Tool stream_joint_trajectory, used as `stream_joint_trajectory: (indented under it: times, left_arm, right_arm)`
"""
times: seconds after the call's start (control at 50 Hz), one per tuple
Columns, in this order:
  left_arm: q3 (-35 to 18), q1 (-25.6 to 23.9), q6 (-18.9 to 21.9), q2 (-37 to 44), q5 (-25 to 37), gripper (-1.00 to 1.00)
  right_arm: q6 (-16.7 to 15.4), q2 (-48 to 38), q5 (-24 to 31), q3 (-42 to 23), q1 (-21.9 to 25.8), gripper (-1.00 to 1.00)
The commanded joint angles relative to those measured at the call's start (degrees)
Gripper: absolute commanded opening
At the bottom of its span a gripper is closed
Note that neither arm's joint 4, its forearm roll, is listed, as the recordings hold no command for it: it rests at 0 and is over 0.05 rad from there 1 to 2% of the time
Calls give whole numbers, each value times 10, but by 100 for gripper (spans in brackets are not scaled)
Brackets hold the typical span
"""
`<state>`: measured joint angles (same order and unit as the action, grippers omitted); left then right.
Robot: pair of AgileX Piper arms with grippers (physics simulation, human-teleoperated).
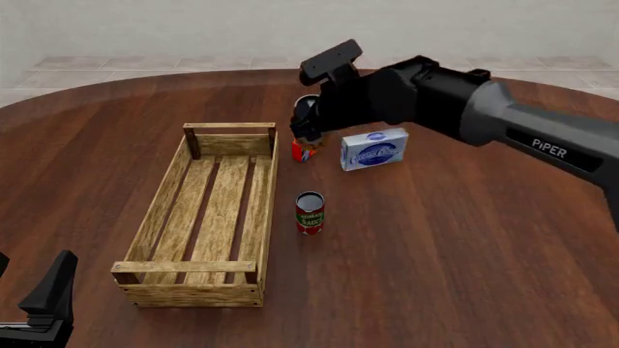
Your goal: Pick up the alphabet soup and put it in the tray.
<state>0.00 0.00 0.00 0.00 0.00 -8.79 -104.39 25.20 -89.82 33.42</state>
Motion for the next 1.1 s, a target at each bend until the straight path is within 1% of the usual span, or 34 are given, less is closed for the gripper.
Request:
stream_joint_trajectory:
  times: [0.02, 0.26, 0.38, 0.54, 0.68, 0.78, 0.82, 0.98, 1.1]
  left_arm:
    - [0, 0, 0, 0, 0, 100]
    - [0, 0, 0, 0, 0, 100]
    - [0, 0, 0, 0, 0, 100]
    - [0, 0, 0, 0, 0, 100]
    - [0, 0, 0, 0, 0, 100]
    - [0, 0, 0, 0, 0, 100]
    - [0, 0, 0, 0, 0, 100]
    - [0, 0, 0, 0, 0, 100]
    - [0, 0, 0, 0, 0, 100]
  right_arm:
    - [-1, 17, 21, -35, 54, -100]
    - [3, 3, 18, -50, 92, -100]
    - [11, -13, 10, -53, 112, -100]
    - [9, -26, 13, -65, 134, -100]
    - [16, -44, 7, -70, 145, -100]
    - [21, -54, 15, -88, 153, -100]
    - [30, -57, 17, -94, 157, -100]
    - [42, -72, -2, -82, 169, -100]
    - [40, -84, 2, -96, 170, -100]
